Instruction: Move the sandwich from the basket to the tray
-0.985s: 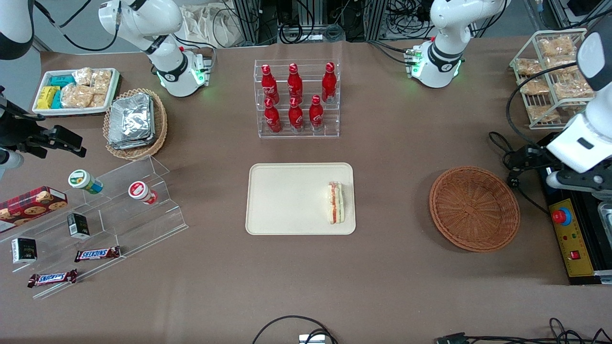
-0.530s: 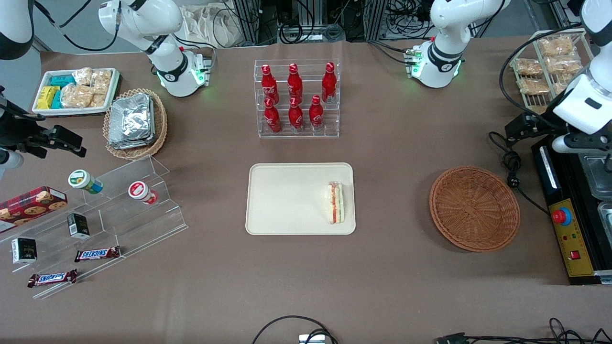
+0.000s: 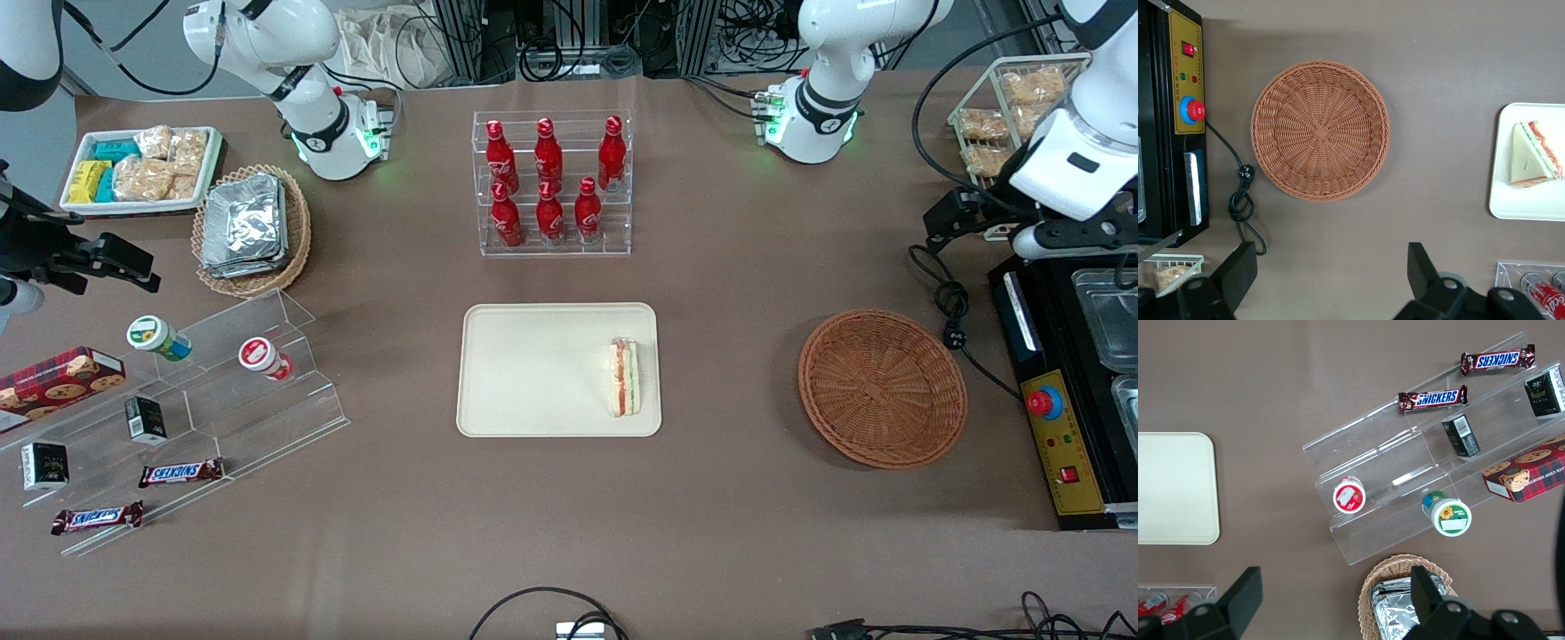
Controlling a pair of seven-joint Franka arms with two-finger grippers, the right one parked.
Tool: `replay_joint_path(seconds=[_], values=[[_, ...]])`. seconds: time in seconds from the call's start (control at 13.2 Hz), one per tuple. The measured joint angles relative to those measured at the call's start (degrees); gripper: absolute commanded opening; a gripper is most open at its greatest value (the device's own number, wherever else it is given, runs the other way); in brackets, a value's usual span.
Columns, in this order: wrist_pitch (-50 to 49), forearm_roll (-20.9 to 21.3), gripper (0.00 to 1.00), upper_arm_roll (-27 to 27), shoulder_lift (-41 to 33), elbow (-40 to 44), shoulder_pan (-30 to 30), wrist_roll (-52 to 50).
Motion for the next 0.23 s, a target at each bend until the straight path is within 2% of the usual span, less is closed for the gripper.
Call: replay_joint_path(seconds=[0.23], values=[[0.22, 0.17, 1.00, 0.08, 0.62, -0.57, -0.20, -0.11]])
